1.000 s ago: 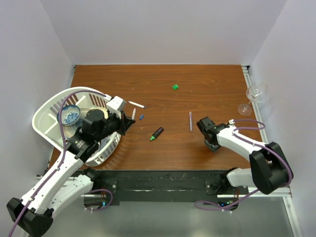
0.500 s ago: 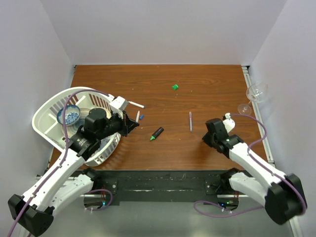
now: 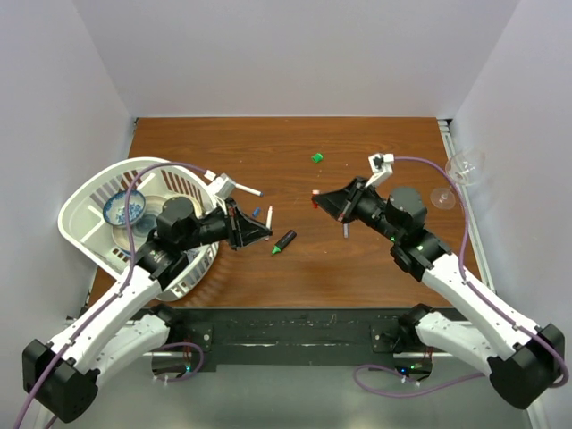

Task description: Insert the pens into the pen caps

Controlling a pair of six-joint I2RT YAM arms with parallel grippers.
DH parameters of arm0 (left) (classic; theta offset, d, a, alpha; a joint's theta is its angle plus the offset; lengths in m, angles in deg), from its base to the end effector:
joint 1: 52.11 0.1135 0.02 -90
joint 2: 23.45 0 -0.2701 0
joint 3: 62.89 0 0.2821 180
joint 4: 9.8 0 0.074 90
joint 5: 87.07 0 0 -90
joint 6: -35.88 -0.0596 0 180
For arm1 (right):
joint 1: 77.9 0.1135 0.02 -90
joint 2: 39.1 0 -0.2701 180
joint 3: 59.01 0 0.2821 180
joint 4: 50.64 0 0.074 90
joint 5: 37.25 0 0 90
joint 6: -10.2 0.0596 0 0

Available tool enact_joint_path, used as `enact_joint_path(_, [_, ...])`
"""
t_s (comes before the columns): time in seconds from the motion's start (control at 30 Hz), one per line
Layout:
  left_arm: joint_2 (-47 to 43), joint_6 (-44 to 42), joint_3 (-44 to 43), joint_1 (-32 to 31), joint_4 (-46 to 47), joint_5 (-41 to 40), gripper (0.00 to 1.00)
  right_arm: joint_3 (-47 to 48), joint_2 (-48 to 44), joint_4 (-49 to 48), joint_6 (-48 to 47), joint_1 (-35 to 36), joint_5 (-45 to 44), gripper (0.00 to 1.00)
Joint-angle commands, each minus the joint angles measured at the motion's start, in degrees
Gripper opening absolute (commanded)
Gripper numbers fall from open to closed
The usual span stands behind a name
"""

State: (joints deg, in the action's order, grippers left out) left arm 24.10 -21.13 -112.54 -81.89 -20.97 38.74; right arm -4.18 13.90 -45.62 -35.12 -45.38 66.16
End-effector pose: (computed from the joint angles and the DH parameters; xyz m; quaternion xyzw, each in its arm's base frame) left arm 0.1913 -0.1497 0.3039 0.1792 0.7293 -0.5213 0.4054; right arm 0.2212 0.1574 0.3309 -0.0034 0.7260 0.4921 0.4804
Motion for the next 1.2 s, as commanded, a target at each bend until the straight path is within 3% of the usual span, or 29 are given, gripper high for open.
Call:
enact_joint_path(0.0, [0.52,6.90,1.94,-0.37,11.88,5.58,0.00,4.29,3.42,-15.83,-1.10,4.31,5.13,0.00])
enact_joint_path(0.37, [1.14,13.50,5.28,-0.28,22.89,8.48,0.00,6.41,10.29,-27.09,4.62,9.32,2.33,0.00])
enact_joint_path(1.17, [0.44,12.27,5.64,-0.28,22.01,6.20,0.00,2.73,11.43,-27.63,6.38,13.98,-2.77,0.00])
